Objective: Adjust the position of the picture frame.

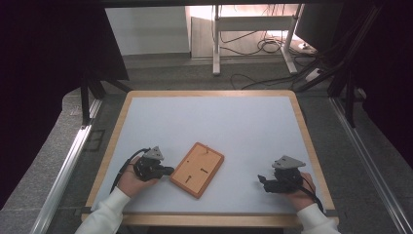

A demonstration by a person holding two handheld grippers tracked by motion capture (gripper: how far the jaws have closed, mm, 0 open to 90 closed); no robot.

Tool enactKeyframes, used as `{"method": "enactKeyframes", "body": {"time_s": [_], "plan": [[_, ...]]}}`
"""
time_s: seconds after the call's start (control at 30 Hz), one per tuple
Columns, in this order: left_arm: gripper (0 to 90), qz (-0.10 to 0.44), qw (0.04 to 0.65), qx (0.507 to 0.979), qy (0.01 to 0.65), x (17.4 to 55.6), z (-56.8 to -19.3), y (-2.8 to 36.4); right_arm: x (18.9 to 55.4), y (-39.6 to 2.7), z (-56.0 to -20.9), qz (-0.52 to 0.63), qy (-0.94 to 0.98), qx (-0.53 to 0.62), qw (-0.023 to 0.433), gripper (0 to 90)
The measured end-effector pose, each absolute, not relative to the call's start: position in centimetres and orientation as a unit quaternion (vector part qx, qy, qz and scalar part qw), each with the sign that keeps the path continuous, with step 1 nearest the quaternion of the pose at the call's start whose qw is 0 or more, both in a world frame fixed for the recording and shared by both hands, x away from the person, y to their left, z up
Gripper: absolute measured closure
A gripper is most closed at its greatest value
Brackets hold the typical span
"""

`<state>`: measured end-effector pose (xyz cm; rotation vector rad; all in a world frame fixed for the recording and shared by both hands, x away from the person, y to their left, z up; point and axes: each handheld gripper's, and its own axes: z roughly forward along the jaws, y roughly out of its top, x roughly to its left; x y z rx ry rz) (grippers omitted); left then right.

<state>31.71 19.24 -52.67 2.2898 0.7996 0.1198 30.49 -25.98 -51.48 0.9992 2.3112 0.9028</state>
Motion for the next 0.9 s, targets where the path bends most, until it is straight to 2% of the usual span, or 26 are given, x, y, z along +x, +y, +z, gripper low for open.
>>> {"method": "enactKeyframes", "body": {"time_s": [0.9], "plan": [[90.0, 0.025, 0.357, 0.896, 0.262, 30.6, -52.3, 15.6, 30.6, -25.8, -51.6, 0.325, 0.842, 0.363, 0.232, 16.7]]}}
